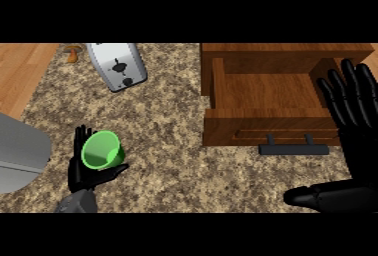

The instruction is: Pick up the cup, place it into the drawer and close the drawer

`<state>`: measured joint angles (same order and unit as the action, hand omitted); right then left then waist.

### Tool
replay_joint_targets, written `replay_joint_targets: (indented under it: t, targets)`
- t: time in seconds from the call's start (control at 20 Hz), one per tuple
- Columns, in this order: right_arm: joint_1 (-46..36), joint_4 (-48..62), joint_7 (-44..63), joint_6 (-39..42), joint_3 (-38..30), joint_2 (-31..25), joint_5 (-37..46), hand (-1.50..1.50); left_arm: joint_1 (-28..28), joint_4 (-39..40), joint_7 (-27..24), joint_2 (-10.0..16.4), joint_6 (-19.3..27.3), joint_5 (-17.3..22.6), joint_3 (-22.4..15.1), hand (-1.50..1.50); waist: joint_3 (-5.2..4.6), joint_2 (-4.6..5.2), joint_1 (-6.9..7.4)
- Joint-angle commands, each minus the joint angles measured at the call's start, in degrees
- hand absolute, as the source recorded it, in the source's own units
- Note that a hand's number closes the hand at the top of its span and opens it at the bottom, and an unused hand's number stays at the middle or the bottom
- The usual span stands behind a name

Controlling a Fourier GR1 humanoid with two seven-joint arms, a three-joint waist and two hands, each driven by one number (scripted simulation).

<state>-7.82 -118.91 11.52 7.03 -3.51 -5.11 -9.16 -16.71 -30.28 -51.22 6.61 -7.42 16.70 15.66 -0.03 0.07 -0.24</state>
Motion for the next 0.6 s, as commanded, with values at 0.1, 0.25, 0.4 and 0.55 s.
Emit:
replay_joint_targets:
  t: [0.1,0.25,0.4,0.55]
  targets:
    - [1.3,1.0,-2.6,0.0,1.2,1.1,1.3,-1.50,-3.3,5.9,-3.0,0.4,-6.1,0.8,0.1,-1.50,-0.01,0.01,-0.05]
    - [-0.7,-0.2,1.0,0.7,-2.0,-1.1,-2.6,-1.50,-5.5,7.8,-6.0,0.5,-8.3,0.6,0.3,1.50,-0.04,0.07,-0.29]
    - [2.9,-2.8,0.1,-0.7,2.0,1.2,1.7,-1.50,-2.2,1.1,-4.8,-0.9,-7.9,0.6,-1.6,1.50,0.04,-0.21,0.25]
    - [-0.7,0.4,-0.1,-0.8,0.7,0.1,1.9,-1.50,-4.8,6.2,-11.1,-0.1,-4.1,-0.5,-0.1,1.50,-0.03,0.05,-0.15]
